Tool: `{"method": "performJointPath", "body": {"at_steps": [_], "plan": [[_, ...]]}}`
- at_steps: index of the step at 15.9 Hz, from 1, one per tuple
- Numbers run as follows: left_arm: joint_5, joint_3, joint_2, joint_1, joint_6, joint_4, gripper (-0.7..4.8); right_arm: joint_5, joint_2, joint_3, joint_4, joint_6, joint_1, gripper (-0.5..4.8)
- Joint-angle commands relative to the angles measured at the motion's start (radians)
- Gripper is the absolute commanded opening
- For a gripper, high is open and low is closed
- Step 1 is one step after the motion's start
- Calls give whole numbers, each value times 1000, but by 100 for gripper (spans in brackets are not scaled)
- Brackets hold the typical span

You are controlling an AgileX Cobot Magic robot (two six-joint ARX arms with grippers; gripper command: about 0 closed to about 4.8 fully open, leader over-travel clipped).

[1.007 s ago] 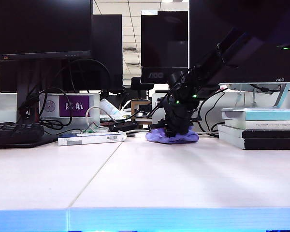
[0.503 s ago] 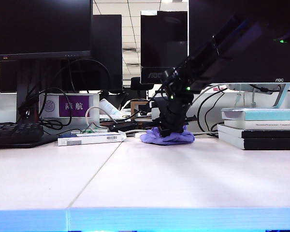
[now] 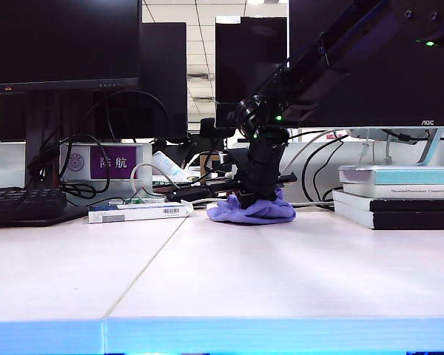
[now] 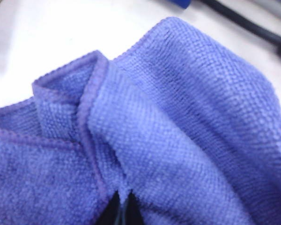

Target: Wipe the table from front to back using the rag.

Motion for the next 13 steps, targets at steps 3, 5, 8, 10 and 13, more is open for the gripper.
{"method": "performJointPath", "body": {"at_steps": [3,5,8,10,13], "plan": [[-2,6,-2,-1,-2,5,-4,-29,23,-20,-146,4,8,-6],[-2,6,-2,-1,-2,5,-4,-32,23,-20,-146,21,10,-6],[-2,6,-2,-1,-2,5,-4,-32,23,-20,-146,29,8,-6],[-2,6,-2,-1,-2,5,-4,-29,19,-21,-140,29,8,-6],[-2,6,-2,-1,-2,5,-4,-25,-95,-266,80,29,8,-6]]}}
